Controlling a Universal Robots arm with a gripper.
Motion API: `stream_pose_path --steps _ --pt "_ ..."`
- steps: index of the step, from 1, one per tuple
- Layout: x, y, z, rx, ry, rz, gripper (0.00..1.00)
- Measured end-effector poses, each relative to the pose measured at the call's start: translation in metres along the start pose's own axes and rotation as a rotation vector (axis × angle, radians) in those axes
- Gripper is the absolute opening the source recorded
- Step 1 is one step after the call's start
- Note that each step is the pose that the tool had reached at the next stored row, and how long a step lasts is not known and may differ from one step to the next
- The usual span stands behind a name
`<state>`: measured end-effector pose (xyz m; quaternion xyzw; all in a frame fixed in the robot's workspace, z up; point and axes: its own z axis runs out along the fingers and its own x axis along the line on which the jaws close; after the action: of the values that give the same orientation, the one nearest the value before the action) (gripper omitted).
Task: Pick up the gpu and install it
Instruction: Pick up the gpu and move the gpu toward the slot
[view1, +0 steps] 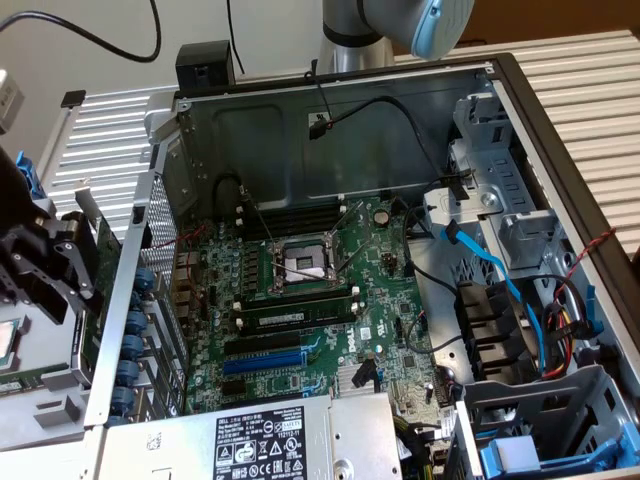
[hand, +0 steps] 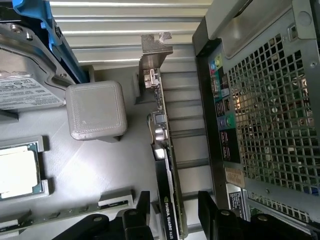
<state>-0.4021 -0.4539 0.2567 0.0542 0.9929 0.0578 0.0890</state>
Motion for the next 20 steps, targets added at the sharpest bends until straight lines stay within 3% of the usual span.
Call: stream_pose_path --steps 5,9,14,16,18,20 --pt "0.0 0.0 0.0003 -0.0003 -0.0003 -0.002 0.51" --pt "0.0003 0.0008 0.0009 -0.0049 0.0022 -0.034 0.51" --pt "0.0002 0.001 0.001 -0.0042 0.0029 -0.044 0.51" --pt "0.0003 0.0012 0.0012 -0.0054 -0.003 -0.047 0.51" --pt "0.0003 0.0013 0.0015 -0.0071 -0.0152 -0.051 0.51" --pt "0.0003 0.0013 0.0015 -0.0072 -0.0161 -0.052 0.51"
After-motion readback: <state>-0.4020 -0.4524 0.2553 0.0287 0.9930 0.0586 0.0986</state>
